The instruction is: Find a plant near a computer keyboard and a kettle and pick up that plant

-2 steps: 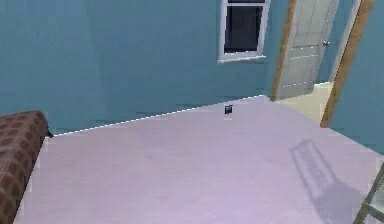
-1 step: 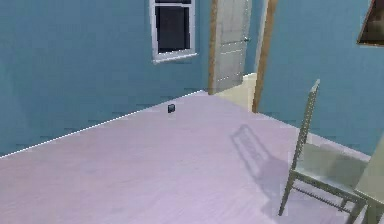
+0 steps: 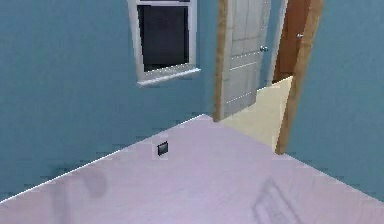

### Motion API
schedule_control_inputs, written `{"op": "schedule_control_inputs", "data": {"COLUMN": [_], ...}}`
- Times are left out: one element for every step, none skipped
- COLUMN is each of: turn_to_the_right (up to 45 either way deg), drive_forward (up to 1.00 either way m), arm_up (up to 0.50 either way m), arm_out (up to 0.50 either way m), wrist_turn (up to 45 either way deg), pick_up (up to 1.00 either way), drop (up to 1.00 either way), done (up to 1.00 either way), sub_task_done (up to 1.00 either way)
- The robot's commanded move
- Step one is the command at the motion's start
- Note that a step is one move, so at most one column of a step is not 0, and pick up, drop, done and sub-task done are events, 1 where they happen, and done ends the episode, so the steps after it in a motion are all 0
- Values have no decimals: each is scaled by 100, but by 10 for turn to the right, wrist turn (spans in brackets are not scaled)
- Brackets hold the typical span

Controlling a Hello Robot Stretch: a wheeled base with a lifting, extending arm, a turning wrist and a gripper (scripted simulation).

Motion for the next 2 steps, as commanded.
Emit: {"op": "schedule_control_inputs", "data": {"turn_to_the_right": [0, 120], "drive_forward": [40, 0], "arm_up": [0, 0], "arm_out": [0, 0], "wrist_turn": [0, 0], "pick_up": [0, 0], "drop": [0, 0], "done": [0, 0], "sub_task_done": [0, 0]}}
